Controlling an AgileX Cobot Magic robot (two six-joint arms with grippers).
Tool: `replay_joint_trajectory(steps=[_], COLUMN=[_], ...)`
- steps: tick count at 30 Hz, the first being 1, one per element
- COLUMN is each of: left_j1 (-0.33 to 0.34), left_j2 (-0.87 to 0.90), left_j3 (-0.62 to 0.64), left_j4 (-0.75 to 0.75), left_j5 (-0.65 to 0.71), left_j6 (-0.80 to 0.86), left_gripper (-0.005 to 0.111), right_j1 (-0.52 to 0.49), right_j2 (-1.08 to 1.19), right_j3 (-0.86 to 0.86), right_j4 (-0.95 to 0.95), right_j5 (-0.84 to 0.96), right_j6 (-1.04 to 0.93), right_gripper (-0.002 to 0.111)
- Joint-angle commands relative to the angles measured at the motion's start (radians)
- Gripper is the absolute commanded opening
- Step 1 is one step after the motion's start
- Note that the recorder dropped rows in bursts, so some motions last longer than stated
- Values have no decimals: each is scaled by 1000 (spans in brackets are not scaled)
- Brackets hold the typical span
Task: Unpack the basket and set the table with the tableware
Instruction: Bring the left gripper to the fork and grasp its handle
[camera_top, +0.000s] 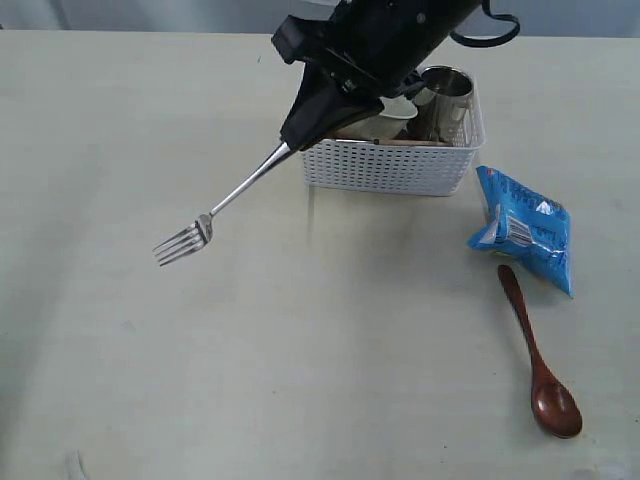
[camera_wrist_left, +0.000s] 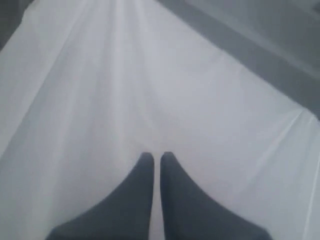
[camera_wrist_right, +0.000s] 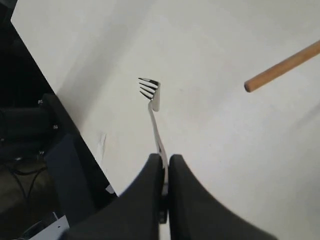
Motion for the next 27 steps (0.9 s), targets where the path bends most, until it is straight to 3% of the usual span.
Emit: replay_joint_trajectory(steps=[1,3,6,10,14,16,18,23,25,26,27], left_j1=[5,5,5,5,3,3,3,3,3,3,-3], left_j2=[-2,4,107,374,695,822,955,1217,1299,1330,1342], left_j3=[2,1,-46,-267,-546,-688,-838,-1118,-1159,-1136,-1116], left_j4=[-251,-365,-373,-164,98,132,110,-109,-401,-625,-735], left_j5=[-8,3,18,234,549,772,998,1487,1619,1699,1699], left_j6=[19,105,225,280,283,333,499,980,1222,1467,1599], left_gripper=[5,5,0,0,0,0,0,0,0,0,0], right_j1=[2,2,8,8,8,8,8,8,8,8,8], right_j2=[-2,-2,-2,-2,-2,-2,-2,-2,-2,-2,-2], right_j3=[4,4,4,4,4,4,4,4,4,4,4], right_j4=[14,19,29,29,43,48,54,69,69,69,69], right_j5=[0,0,0,0,0,0,0,0,0,0,0], right_j6=[-16,-22,-34,-38,-56,-62,-70,-82,-88,-87,-87], right_gripper=[-1,-1,-1,-1,-1,-1,-1,-1,-1,-1,-1])
